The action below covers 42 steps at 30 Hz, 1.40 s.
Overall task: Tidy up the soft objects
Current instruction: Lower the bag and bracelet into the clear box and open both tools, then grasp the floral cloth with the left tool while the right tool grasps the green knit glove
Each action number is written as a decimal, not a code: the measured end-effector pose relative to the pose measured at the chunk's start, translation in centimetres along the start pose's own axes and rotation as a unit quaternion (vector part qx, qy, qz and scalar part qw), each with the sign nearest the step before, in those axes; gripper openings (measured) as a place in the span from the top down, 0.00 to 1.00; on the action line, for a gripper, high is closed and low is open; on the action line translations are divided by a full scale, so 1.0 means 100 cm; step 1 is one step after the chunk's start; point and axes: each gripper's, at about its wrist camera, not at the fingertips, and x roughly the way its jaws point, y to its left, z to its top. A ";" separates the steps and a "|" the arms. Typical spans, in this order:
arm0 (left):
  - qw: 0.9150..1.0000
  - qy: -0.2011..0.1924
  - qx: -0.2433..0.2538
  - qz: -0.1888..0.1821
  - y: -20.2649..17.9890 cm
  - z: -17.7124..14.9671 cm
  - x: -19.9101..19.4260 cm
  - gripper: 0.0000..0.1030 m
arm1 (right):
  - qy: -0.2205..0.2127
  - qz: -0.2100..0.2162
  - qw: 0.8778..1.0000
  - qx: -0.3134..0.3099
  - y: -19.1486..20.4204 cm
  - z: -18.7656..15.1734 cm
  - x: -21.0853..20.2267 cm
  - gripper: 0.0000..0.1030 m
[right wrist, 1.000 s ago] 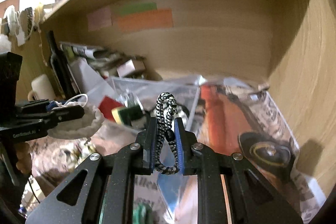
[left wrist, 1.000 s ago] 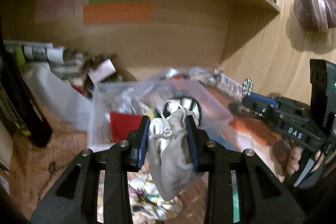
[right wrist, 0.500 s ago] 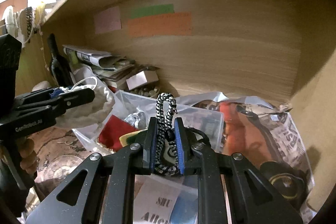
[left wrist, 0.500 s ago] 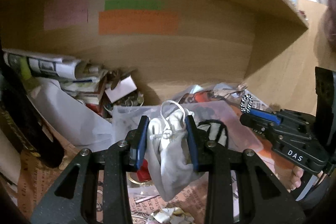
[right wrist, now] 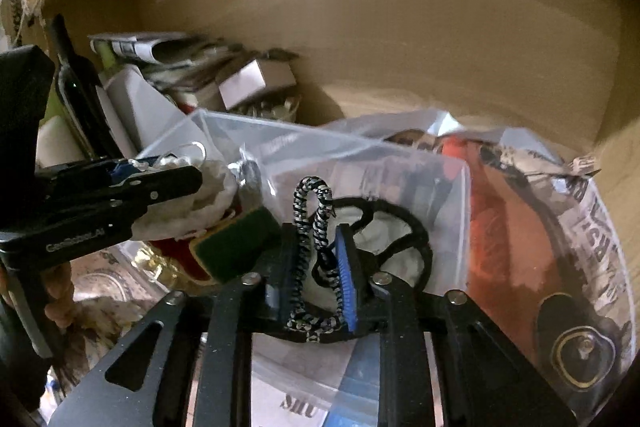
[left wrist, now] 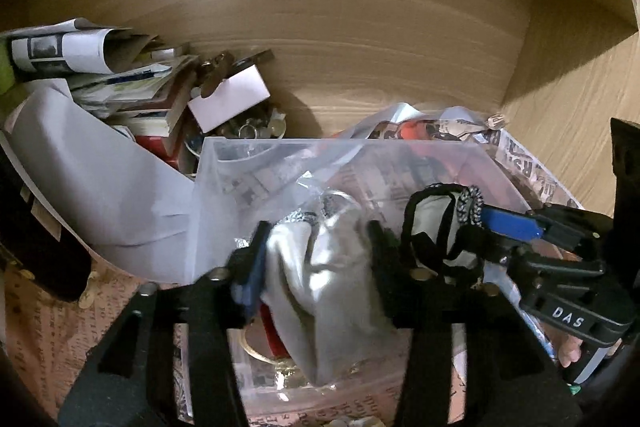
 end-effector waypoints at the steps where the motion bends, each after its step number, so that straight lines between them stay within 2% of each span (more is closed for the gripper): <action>1: 1.000 0.000 0.000 -0.002 0.000 0.000 0.000 0.41 | 0.002 -0.003 1.000 0.000 0.000 0.000 0.002 0.70; 8: 1.000 -0.007 0.007 -0.013 -0.001 -0.004 -0.016 0.30 | -0.014 -0.018 1.000 -0.005 0.000 -0.002 -0.006 0.38; 14: 0.999 -0.045 0.016 -0.007 -0.006 -0.006 -0.053 0.22 | -0.041 -0.040 0.998 -0.013 0.006 0.004 -0.031 0.24; 18: 0.995 -0.091 0.035 0.012 -0.011 -0.012 -0.090 0.06 | -0.070 -0.047 0.996 -0.019 0.013 0.004 -0.057 0.18; 22: 0.993 -0.110 0.039 0.014 -0.013 -0.022 -0.115 0.02 | -0.101 -0.045 0.994 -0.018 0.019 -0.005 -0.087 0.00; 30: 0.996 -0.089 0.030 0.008 -0.015 -0.061 -0.136 0.01 | -0.105 -0.045 0.993 -0.010 0.032 -0.038 -0.118 0.00; 34: 0.998 -0.063 0.026 0.011 -0.015 -0.084 -0.133 0.01 | -0.084 -0.041 0.996 0.001 0.036 -0.062 -0.119 0.00; 42: 1.000 0.012 0.015 0.021 -0.011 -0.129 -0.107 0.01 | -0.003 -0.036 0.999 0.013 0.052 -0.117 -0.102 0.00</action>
